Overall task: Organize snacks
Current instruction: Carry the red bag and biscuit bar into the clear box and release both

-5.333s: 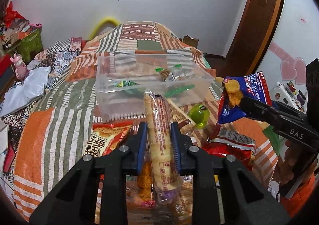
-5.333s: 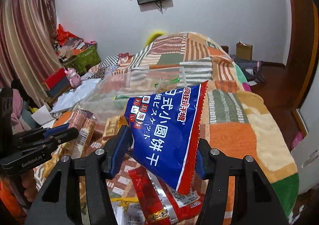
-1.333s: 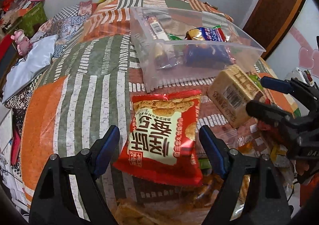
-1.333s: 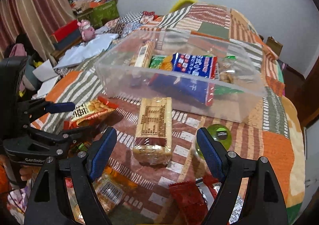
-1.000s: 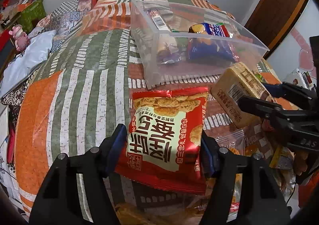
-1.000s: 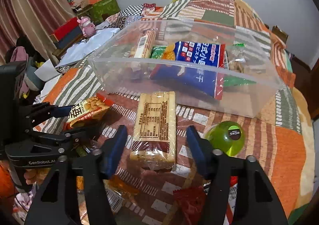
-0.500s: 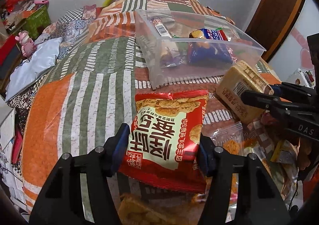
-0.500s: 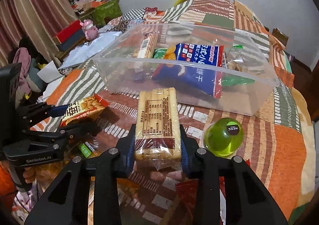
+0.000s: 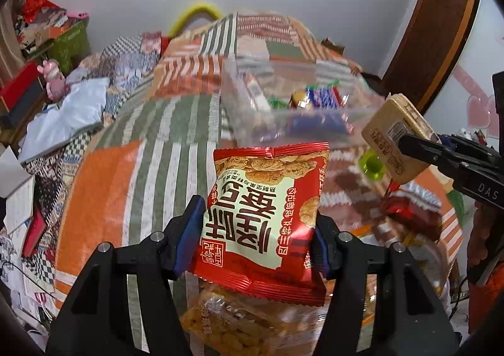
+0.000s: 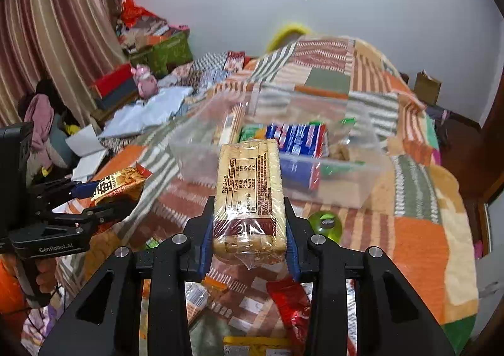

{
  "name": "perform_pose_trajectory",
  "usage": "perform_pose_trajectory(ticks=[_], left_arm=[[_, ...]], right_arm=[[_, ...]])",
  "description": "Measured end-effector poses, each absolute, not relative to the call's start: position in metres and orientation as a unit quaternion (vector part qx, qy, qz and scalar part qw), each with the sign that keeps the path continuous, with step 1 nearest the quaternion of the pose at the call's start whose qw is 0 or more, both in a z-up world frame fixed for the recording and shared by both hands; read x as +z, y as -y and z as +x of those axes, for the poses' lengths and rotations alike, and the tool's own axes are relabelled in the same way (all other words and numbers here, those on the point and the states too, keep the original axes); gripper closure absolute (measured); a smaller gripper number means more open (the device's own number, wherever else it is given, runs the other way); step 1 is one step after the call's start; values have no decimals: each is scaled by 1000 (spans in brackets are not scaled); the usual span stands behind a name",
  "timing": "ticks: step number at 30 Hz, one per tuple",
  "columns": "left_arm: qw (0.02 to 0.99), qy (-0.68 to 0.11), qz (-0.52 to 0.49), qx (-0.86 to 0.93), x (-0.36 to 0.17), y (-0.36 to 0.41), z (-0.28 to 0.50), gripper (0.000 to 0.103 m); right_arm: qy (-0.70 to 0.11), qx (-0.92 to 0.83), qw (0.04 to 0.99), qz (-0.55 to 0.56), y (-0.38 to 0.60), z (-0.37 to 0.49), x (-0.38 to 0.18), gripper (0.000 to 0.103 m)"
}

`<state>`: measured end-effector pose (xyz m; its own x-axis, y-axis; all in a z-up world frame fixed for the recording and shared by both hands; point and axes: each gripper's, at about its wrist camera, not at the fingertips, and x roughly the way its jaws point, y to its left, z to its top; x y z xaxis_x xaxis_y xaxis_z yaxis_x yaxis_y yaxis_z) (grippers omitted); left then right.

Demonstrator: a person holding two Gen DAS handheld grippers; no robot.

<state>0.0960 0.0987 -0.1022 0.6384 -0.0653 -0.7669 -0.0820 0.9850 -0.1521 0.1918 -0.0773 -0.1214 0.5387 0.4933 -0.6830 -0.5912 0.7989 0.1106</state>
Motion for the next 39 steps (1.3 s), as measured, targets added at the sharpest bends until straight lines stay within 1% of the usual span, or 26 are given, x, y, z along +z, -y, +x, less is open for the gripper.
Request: perform_pose_trajectory(ticks=[10,18,27,39], left_arm=[[921,-375,-104,-5,-58,-94,122,43],[924,-369,-100,-4,-50,-85,162,43],[925,-370,-86,-7,-57,-76,209,43],[908,-413,-75,-10,-104,-68,263,43]], right_arm=[[-324,284,901,-53,102,203,-92,69],[-317,266,910,-39,115,232,-87,69],[-332,254,908,-37,114,270,-101,69],[-378,256,888,-58,91,308,-138,69]])
